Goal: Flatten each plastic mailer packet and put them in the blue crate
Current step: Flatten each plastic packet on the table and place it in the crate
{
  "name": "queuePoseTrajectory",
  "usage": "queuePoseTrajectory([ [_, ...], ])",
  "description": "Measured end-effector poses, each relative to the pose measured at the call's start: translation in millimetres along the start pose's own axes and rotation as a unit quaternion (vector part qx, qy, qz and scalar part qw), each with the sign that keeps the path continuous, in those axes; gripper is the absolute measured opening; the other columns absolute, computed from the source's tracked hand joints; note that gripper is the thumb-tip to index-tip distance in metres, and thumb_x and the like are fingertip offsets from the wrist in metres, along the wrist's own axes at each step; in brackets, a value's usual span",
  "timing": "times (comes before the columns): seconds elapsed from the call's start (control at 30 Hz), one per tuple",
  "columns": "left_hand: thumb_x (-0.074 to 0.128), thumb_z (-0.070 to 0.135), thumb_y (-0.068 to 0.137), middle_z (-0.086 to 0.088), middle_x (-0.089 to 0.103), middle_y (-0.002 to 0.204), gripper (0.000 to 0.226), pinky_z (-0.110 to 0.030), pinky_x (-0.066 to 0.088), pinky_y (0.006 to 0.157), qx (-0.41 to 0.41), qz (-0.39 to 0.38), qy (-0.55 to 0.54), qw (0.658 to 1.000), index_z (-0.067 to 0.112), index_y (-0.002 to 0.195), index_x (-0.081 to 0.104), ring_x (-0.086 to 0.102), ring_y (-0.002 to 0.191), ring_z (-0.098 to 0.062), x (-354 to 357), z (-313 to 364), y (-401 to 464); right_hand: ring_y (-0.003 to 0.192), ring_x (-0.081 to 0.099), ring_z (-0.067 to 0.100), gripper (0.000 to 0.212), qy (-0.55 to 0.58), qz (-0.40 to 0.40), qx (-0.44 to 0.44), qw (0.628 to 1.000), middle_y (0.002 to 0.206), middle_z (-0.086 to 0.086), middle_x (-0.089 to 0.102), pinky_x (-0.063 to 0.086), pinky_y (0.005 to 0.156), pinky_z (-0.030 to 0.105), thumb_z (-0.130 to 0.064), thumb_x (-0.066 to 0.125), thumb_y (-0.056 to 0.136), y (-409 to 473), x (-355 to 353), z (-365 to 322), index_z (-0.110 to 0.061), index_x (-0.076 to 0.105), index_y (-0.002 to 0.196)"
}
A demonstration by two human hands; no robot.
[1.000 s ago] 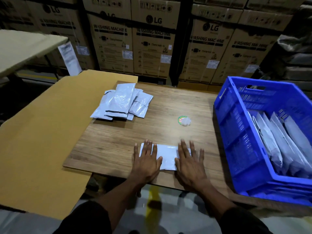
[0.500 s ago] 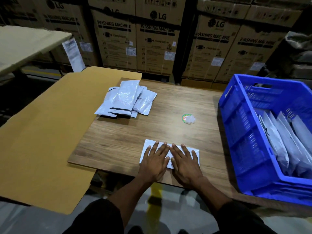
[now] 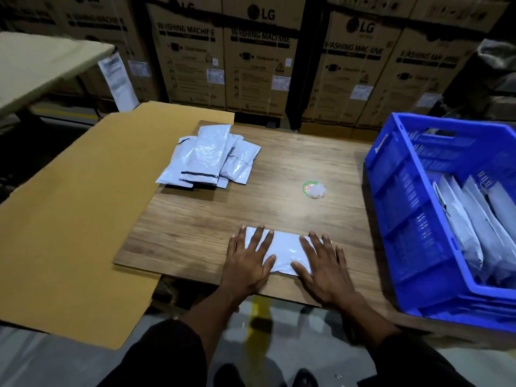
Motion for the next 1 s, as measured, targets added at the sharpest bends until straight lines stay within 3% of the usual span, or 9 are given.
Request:
queuePoseTrajectory([
  [0.17, 0.033, 0.065, 0.099, -0.001, 0.024, 0.166, 0.07, -0.062, 0.023, 0.116, 0.012, 0.0, 0.007, 1.0, 0.028, 0.158, 0.029, 0.022, 0.149, -0.044, -2, 0, 0, 0.151, -0.017, 0.022, 0.074, -0.02, -0.025, 0.001, 0.999, 0.165, -0.01, -0.015, -0.004, 0.12, 0.05, -0.073, 0.009, 0.093, 3, -1, 0, -0.039, -0.008, 0.156],
  [0.3, 0.037, 0.068, 0.096, -0.003, 0.024, 0.166, 0.073, -0.063, 0.021, 0.116, 0.012, -0.017, 0.002, 1.0, 0.03, 0.158, 0.029, 0.022, 0.149, -0.045, -3, 3, -1, 0.153, 0.0, 0.034, 0.073, -0.089, 0.002, -0.083, 0.993, 0.167, -0.004, -0.001, 0.006, 0.117, 0.059, -0.068, 0.013, 0.098, 1, -4, -12, -0.028, 0.014, 0.159],
  [0.5, 0.034, 0.069, 0.096, -0.004, 0.032, 0.163, 0.071, -0.064, 0.023, 0.114, 0.041, -0.044, -0.005, 0.998, 0.029, 0.154, 0.039, 0.025, 0.148, -0.045, 1, -1, -1, 0.153, -0.01, 0.026, 0.078, -0.079, -0.026, -0.115, 0.99, 0.166, -0.01, -0.005, 0.0, 0.119, 0.057, -0.074, 0.016, 0.094, -1, -1, -16, -0.032, 0.008, 0.159],
  [0.63, 0.004, 0.078, 0.09, 0.008, 0.009, 0.169, 0.077, -0.06, -0.001, 0.119, 0.033, -0.114, 0.014, 0.993, 0.044, 0.159, 0.012, -0.001, 0.155, -0.035, -2, -15, 8, 0.152, 0.011, 0.036, 0.074, -0.093, -0.026, -0.195, 0.976, 0.166, 0.002, 0.014, 0.016, 0.117, 0.055, -0.051, 0.045, 0.093, -14, -14, -14, -0.022, 0.023, 0.157],
  [0.77, 0.001, 0.085, 0.083, 0.014, -0.014, 0.167, 0.087, -0.06, -0.012, 0.117, 0.026, -0.131, 0.012, 0.991, 0.042, 0.158, -0.006, -0.019, 0.153, -0.026, -14, -13, 8, 0.145, 0.032, 0.035, 0.077, -0.08, -0.054, -0.188, 0.977, 0.163, 0.0, 0.025, 0.041, 0.109, 0.049, -0.033, 0.042, 0.079, -19, -20, -11, -0.021, 0.03, 0.154],
  [0.8, 0.008, 0.087, 0.084, 0.012, -0.012, 0.168, 0.091, -0.061, -0.011, 0.118, 0.037, -0.12, 0.022, 0.992, 0.038, 0.16, -0.004, -0.016, 0.153, -0.025, -19, -10, 6, 0.146, 0.031, 0.032, 0.077, -0.071, -0.049, -0.18, 0.98, 0.163, -0.004, 0.019, 0.04, 0.111, 0.047, -0.034, 0.04, 0.081, -18, -23, -11, -0.023, 0.027, 0.155],
  [0.87, 0.036, 0.08, 0.088, 0.003, 0.011, 0.169, 0.092, -0.063, 0.003, 0.118, 0.079, -0.101, 0.058, 0.99, 0.03, 0.161, 0.012, 0.006, 0.155, -0.026, -23, -4, 2, 0.149, 0.025, 0.026, 0.075, -0.05, -0.042, -0.161, 0.985, 0.162, -0.011, 0.006, 0.033, 0.117, 0.039, -0.04, 0.034, 0.086, -18, -32, -14, -0.024, 0.018, 0.158],
  [0.93, 0.064, 0.049, 0.086, -0.002, 0.041, 0.157, 0.079, -0.066, 0.02, 0.113, 0.088, -0.083, 0.089, 0.989, 0.028, 0.153, 0.029, 0.035, 0.146, -0.029, -23, -3, 4, 0.152, 0.018, 0.026, 0.076, -0.04, -0.039, -0.158, 0.986, 0.163, -0.012, -0.001, 0.033, 0.116, 0.039, -0.044, 0.026, 0.087, -20, -41, -20, -0.022, 0.013, 0.159],
  [1.0, 0.061, 0.021, 0.084, -0.004, 0.049, 0.151, 0.069, -0.068, 0.028, 0.107, 0.056, -0.091, 0.088, 0.99, 0.031, 0.147, 0.036, 0.044, 0.14, -0.031, -31, -3, 9, 0.151, 0.014, 0.036, 0.072, -0.071, -0.011, -0.194, 0.978, 0.166, -0.004, 0.008, 0.038, 0.112, 0.051, -0.041, 0.03, 0.09, -25, -48, -29, -0.019, 0.021, 0.158],
])
Point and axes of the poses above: each hand's wrist, its own y-axis towards the middle knuckle, its own x-axis out of the palm, z = x × y, the point moved 5 cm from there along y, towards the middle knuckle
